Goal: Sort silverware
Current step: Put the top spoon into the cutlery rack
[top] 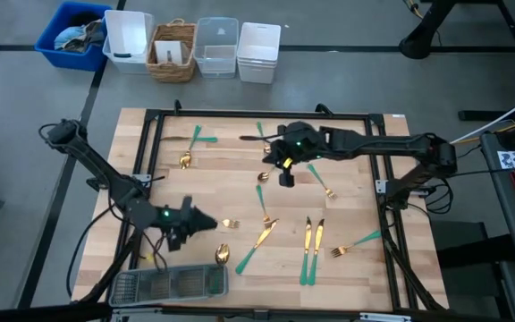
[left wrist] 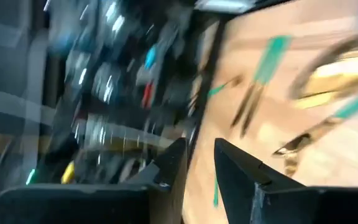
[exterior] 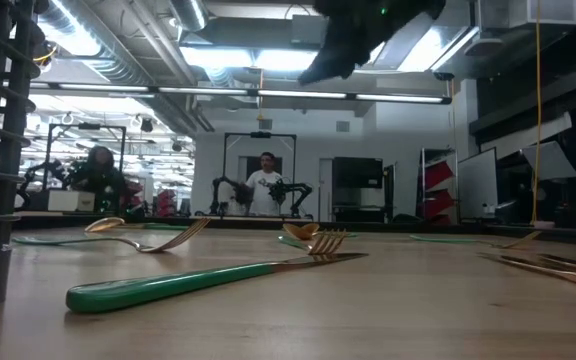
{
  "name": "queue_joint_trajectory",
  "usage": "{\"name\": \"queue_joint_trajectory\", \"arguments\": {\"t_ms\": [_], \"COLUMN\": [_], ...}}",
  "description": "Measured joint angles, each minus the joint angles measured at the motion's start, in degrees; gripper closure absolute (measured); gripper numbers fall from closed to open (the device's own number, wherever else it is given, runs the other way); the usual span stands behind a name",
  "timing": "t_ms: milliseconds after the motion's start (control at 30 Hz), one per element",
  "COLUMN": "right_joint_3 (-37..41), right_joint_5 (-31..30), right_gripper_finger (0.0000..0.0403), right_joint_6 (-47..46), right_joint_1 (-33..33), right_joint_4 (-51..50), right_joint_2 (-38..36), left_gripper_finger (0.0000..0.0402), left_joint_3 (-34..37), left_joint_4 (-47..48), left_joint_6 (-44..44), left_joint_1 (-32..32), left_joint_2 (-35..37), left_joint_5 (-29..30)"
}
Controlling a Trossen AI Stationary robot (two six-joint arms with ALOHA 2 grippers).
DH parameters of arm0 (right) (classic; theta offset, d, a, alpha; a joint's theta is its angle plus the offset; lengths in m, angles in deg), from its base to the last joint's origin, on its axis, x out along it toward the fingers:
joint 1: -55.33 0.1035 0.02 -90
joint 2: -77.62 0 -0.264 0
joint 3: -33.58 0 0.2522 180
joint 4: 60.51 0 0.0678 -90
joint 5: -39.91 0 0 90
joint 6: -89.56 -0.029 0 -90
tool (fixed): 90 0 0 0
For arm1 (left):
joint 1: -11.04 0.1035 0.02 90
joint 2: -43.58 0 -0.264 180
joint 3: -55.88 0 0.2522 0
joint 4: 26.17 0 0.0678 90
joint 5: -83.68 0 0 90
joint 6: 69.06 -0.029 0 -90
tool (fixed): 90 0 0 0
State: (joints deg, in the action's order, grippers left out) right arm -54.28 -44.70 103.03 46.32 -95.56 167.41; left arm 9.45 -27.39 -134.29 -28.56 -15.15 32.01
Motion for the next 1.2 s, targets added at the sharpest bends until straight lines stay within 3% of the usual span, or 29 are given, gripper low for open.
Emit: {"name": "queue_joint_trajectory", "arguments": {"t_ms": [100,200,367,533,800,1200], "right_joint_3": [0.0,0.0,0.0,0.0,0.0,0.03], "right_joint_5": [-1.48,-5.33,-11.91,-11.91,-11.9,-12.71], "right_gripper_finger": [0.0359,0.0324,0.0284,0.0281,0.0283,0.0283], "right_joint_6": [2.68,5.22,9.31,9.49,9.54,13.09], "right_joint_1": [-0.07,-0.15,-1.34,-4.09,-7.71,-7.91], "right_joint_4": [0.29,0.33,0.27,0.14,0.13,1.23], "right_joint_2": [2.37,4.85,9.08,12.75,18.77,23.36], "left_gripper_finger": [0.0334,0.034,0.0353,0.0365,0.037,0.0371], "left_joint_3": [0.0,0.0,0.0,0.0,0.01,4.28], "left_joint_4": [-0.62,0.79,10.28,20.05,26.96,26.54], "left_joint_6": [7.11,14.99,28.1,38.09,44.54,47.0], "left_joint_1": [1.55,4.14,10.39,16.52,22.76,27.79], "left_joint_2": [1.89,5.86,14.73,21.65,24.2,24.09], "left_joint_5": [5.8,7.95,7.47,1.62,-0.86,-0.88]}}
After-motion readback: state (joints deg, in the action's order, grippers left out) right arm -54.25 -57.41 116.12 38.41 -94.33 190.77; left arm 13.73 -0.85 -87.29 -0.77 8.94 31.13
